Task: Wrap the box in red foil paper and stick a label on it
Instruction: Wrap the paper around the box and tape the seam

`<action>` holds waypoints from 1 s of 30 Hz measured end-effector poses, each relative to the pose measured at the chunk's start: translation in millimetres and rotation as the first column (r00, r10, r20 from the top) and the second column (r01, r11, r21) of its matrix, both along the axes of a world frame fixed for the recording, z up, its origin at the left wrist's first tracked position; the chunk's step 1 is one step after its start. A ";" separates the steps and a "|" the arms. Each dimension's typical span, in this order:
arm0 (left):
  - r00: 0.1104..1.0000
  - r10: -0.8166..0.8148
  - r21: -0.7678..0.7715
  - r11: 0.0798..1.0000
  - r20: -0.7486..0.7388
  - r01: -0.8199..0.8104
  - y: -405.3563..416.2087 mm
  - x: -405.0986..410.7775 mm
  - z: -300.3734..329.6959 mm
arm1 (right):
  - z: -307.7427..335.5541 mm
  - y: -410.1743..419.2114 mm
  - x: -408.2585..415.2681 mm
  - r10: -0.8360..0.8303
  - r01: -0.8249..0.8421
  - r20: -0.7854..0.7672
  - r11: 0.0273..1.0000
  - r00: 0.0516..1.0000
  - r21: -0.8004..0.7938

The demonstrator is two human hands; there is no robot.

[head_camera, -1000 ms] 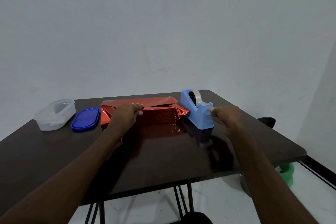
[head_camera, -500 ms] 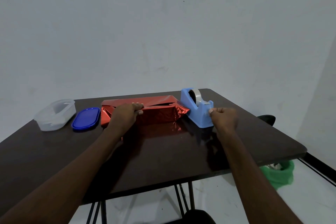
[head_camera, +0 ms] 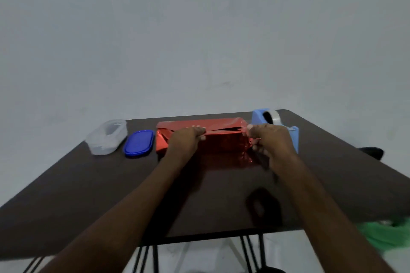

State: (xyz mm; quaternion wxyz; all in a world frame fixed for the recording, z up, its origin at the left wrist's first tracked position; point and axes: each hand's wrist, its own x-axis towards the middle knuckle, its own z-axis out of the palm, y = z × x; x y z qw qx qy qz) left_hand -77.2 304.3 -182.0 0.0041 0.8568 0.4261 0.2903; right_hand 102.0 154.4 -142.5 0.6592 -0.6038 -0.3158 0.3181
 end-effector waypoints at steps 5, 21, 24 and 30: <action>1.000 0.004 0.042 0.999 -0.005 -0.004 -0.6 -2.6 -0.2 | 33.3 67.1 -29.4 0.083 -0.054 0.187 0.986 0.979 -0.157; 0.999 0.008 0.089 0.996 -0.041 -0.004 1.9 -2.9 -2.2 | 39.1 138.3 -45.8 0.228 0.077 0.502 0.854 0.834 -0.515; 0.999 0.009 0.087 0.996 -0.037 -0.006 1.3 -3.0 -2.3 | 32.3 134.3 -46.2 0.287 0.079 0.557 0.837 0.780 -0.542; 0.999 0.000 0.080 0.997 -0.039 0.003 2.5 -4.3 -2.0 | 31.8 136.7 -55.5 0.303 0.228 0.782 0.844 0.545 -0.486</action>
